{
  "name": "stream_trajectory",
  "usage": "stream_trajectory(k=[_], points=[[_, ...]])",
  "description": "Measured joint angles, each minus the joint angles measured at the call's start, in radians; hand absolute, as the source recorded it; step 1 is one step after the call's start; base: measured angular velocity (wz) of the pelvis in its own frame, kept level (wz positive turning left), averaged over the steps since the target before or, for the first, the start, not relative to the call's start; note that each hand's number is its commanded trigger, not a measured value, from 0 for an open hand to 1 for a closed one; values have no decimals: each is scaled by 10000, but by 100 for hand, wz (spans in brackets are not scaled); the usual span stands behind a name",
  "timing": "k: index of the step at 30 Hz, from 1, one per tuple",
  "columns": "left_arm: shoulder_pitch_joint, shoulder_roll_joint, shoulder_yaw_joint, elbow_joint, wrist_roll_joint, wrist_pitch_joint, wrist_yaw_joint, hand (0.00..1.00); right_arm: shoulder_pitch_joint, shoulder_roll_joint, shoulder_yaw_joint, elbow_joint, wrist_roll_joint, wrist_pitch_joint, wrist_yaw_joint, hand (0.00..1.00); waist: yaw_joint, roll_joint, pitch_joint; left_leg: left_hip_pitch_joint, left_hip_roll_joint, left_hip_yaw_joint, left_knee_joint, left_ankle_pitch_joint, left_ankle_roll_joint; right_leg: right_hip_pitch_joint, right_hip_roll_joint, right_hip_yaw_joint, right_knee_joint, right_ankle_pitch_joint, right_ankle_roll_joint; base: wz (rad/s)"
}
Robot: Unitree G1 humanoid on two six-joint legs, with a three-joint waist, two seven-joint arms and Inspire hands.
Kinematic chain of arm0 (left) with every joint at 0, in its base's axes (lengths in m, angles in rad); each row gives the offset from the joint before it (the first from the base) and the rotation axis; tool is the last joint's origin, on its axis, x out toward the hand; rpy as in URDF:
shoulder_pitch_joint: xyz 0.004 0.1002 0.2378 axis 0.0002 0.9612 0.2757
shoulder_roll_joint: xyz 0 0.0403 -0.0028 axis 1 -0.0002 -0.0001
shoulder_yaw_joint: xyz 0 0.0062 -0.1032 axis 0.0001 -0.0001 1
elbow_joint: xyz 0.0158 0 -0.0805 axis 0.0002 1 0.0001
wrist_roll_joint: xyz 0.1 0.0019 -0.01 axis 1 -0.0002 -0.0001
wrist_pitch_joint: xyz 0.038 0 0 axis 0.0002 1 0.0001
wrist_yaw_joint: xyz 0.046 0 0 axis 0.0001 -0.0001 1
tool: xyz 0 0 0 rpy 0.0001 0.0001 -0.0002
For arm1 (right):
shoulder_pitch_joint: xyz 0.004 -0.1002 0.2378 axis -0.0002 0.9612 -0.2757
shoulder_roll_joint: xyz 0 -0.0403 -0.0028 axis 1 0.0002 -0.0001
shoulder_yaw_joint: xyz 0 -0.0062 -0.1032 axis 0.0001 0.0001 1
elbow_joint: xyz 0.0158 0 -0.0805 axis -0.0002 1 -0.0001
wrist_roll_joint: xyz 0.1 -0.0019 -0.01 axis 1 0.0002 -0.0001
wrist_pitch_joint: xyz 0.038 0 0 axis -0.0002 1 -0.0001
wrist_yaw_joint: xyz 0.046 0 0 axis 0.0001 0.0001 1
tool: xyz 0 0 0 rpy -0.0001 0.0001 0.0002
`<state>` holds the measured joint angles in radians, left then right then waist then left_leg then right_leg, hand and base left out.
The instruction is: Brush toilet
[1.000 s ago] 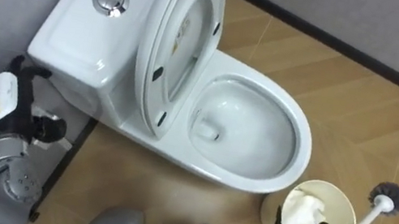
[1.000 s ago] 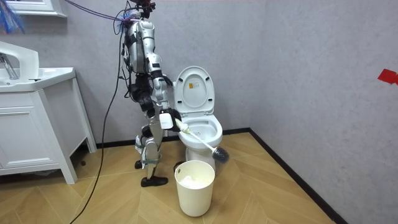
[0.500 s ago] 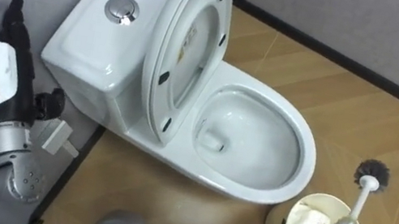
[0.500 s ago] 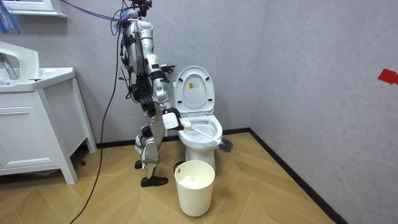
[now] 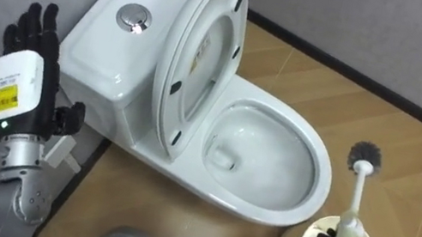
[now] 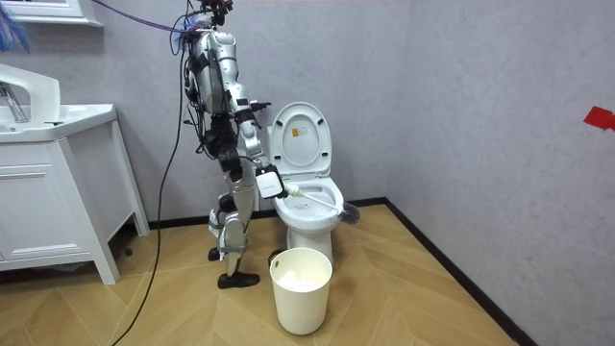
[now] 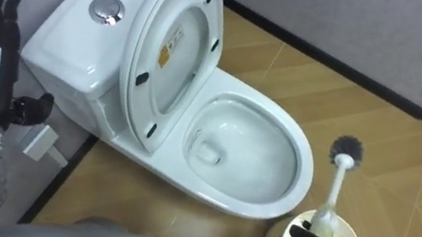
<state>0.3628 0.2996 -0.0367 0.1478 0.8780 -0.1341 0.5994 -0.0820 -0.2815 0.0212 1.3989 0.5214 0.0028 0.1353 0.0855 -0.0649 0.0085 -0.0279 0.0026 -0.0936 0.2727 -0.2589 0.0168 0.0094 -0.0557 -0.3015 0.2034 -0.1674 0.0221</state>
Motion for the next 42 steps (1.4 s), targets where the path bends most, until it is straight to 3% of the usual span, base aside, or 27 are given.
stream_trajectory(k=[8, 15, 23, 28, 33, 37, 42], points=[[-567, 128, -1165, 593, -43, -201, -482, 0, -777, -219, 374, -26, -2050, -349, -15, 100, -34, 142, 63, -212, -5, 70, 41, 24, 18, -263, -21, 28, 18, 0, 0, -1], [-1269, 723, -2273, 1944, -65, -200, -975, 0, -1565, -690, 1043, -304, -3648, -448, -348, 100, -175, 198, 97, -549, -5, 33, 26, 72, 8, -566, -22, 15, 9, 2, -3, 2], [-1604, 1010, -2424, 2088, -6, -217, -1169, 0, -1953, -701, 1375, -396, -4621, -685, -508, 100, -193, 177, 113, -828, 5, 58, 5, 134, 9, -849, -49, 0, 27, 2, -3, 2], [-1849, 1212, -2396, 2362, 117, -357, -1112, 0, -1922, -704, 1438, -427, -4996, -697, -520, 100, -144, 38, 193, -892, -5, 135, -43, 203, -14, -1028, -55, 66, 176, 2, -4, -3], [-2270, 1298, -2390, 2541, 114, -462, -1199, 0, -1992, -831, 1458, -697, -5363, -705, -699, 100, 23, -79, 161, -1355, -23, 209, -11, 372, -35, -1605, -99, 150, 405, 62, -103, -4], [-2624, 1486, -2429, 2859, 32, -546, -1209, 0, -2095, -852, 1787, -811, -5715, -704, -910, 100, -81, -88, 155, -1630, -23, 67, 130, 452, -93, -1748, -85, -15, 383, 135, -209, 7], [-2928, 1506, -2413, 3076, -28, -648, -1046, 0, -2055, -1008, 2057, -1055, -6600, -770, -1111, 100, -54, -154, 115, -1930, 18, 83, 309, 479, -135, -2040, -65, 4, 534, 176, -276, -1]])
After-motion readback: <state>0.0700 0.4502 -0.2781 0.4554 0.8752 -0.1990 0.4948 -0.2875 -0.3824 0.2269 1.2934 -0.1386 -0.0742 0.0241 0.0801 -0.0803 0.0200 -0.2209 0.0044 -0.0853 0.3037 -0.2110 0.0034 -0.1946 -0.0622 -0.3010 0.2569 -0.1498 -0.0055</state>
